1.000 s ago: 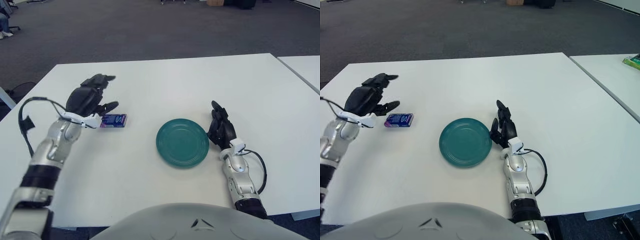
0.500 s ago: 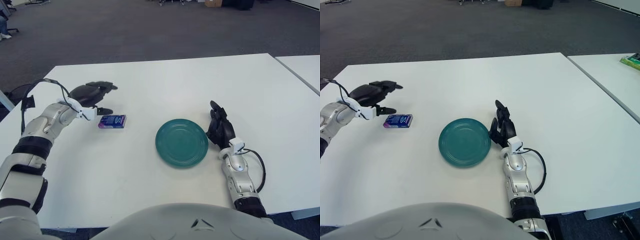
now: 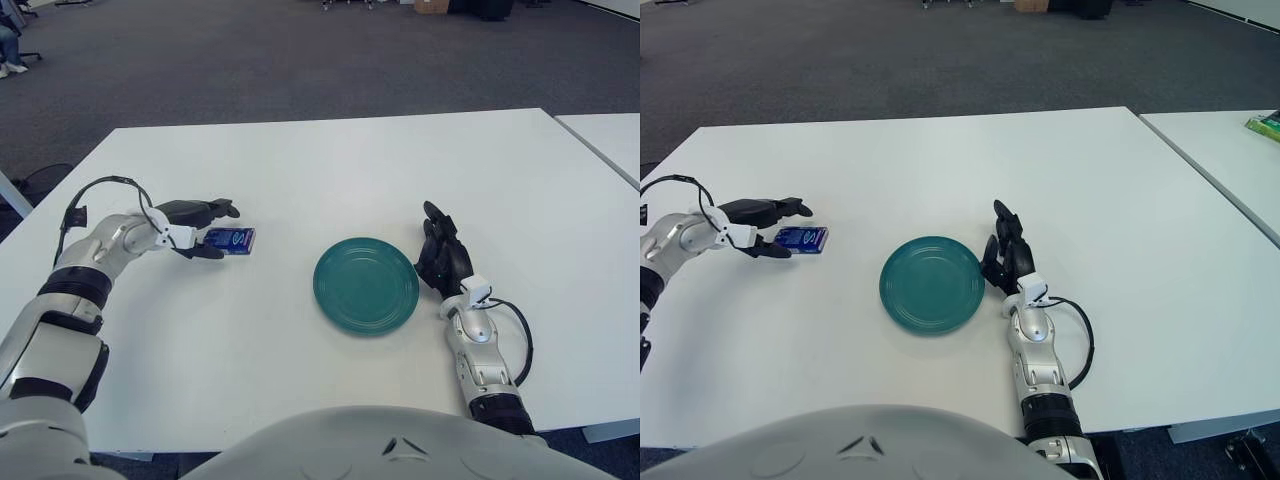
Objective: Put the gum into the plate.
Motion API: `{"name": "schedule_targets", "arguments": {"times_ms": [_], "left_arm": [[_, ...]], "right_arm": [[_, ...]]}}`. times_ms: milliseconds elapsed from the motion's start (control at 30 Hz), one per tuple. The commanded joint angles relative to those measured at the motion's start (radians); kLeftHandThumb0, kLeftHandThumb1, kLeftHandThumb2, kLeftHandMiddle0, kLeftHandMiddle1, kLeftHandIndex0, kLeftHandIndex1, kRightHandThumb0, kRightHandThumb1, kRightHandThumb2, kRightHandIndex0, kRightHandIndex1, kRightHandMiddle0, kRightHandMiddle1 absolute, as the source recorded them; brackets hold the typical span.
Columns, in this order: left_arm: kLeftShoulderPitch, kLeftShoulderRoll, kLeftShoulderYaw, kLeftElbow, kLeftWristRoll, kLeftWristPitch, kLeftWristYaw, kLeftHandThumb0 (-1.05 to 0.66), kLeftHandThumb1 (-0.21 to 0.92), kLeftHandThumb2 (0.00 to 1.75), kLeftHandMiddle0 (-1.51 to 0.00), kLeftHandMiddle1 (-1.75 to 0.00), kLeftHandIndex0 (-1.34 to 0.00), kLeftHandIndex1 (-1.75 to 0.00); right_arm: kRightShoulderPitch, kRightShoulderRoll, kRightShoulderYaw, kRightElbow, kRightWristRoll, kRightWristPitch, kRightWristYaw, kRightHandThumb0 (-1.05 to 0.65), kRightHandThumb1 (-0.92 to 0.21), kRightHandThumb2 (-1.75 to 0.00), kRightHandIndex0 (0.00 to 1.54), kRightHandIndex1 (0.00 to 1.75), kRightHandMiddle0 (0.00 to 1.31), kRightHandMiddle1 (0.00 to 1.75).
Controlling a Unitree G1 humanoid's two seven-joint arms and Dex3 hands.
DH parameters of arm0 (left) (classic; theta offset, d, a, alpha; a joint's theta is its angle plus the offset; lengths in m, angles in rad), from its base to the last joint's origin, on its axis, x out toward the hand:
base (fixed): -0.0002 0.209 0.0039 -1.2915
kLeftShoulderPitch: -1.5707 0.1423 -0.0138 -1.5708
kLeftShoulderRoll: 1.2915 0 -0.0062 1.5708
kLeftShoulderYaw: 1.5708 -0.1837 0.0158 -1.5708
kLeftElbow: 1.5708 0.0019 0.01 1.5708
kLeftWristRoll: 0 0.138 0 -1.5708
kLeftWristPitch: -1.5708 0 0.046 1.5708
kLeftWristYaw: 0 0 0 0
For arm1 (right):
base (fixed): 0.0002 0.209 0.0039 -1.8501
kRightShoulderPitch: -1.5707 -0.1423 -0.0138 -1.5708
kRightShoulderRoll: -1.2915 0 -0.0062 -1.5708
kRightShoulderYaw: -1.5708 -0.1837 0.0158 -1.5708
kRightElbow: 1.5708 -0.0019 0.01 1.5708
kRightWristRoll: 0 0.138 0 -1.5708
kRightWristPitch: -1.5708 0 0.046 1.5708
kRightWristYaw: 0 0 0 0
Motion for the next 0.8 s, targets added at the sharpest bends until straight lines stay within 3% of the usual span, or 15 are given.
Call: {"name": "schedule_targets", "arguments": {"times_ms": [0,500,767], "left_arm": [[-0.036,-0.02,-0.022,0.02,0.008,0.005,-0.001,-1.05,0.92,0.3,-0.15,0.0,0.0,-0.81],[-0.093,-0.131,-0.057,0.225,-0.044,0.04,-0.066,-1.05,0.92,0.31,-0.13,0.0,0.0,-0.84],[-0.078,-0.207,-0.111,0.291,-0.001,0.07,0.021,-1.05,0.92,0.32,-0.12,0.0,0.0,-0.82]], "right_arm": [[0.072,-0.002,-0.005,0.115,-0.002,0.113,0.0,-0.65,-0.92,-1.0,0.09,0.0,0.0,0.32],[0.063,-0.01,-0.004,0.128,-0.012,0.115,-0.002,-0.66,-0.92,-0.99,0.08,0.0,0.0,0.32],[0.057,-0.012,-0.006,0.135,-0.014,0.12,-0.004,-0.66,-0.92,-1.0,0.08,0.0,0.0,0.3]]}}
